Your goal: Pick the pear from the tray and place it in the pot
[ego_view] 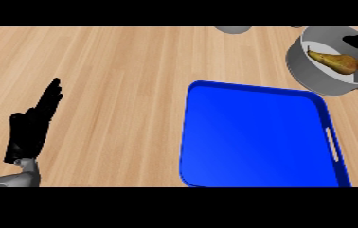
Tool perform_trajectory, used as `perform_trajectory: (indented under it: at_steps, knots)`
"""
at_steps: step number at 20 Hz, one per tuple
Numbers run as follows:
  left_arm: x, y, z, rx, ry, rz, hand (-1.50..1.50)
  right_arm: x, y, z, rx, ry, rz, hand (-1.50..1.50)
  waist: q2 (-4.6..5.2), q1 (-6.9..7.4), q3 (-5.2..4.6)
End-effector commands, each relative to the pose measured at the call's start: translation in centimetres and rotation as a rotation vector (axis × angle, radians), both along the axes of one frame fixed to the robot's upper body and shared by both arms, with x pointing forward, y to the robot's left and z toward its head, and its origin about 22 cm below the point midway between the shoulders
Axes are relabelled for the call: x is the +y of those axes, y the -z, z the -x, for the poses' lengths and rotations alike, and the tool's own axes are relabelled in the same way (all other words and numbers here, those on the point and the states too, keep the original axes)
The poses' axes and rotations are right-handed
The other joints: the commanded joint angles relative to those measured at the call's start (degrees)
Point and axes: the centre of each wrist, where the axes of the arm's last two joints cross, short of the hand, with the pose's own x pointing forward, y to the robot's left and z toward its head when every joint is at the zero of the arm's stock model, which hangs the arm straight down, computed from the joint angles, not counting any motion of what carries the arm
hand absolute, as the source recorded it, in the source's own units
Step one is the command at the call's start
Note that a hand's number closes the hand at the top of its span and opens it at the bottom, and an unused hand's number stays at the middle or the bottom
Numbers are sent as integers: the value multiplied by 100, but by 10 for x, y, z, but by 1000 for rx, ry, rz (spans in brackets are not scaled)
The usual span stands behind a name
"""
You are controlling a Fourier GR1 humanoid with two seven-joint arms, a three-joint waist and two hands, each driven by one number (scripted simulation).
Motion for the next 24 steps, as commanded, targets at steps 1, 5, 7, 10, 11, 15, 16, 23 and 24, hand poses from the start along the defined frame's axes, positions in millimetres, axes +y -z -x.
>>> perform_trajectory:
  at_steps: [1, 5, 7, 10, 11, 15, 16, 23, 24]
  knots:
    - [5, 3, 2, 7, 13, -7, 0, -7, 2, 3, -58, -21, -32, -150, 13, 27, -1]
    - [4, 10, 6, 9, -17, 4, 0, -11, -22, 3, -347, -20, -98, -150, -24, -70, 7]
    - [2, 14, 12, 7, -8, 0, 0, -1, -20, -2, -475, -38, -165, -150, -68, -103, 8]
    - [8, 19, 3, 26, -29, 3, 0, 14, -22, -10, -552, -43, -237, -150, -61, -173, -12]
    - [19, 0, 4, 17, -27, -5, 0, 7, -23, -7, -546, -49, -256, -150, -95, -176, -12]
    - [7, 13, 9, 15, -33, 0, 0, -33, -27, 15, -517, -107, -354, -150, -110, -245, -17]
    - [14, 21, 21, 24, -35, -7, 0, -18, -8, 9, -518, -104, -356, -150, -144, -288, -23]
    - [23, 5, 9, 23, -81, -1, 0, -47, 23, 41, -543, -151, -421, -150, -209, -478, -30]
    - [22, 11, 17, 40, -78, -5, 0, -59, 27, 52, -539, -179, -435, -150, -214, -483, -29]
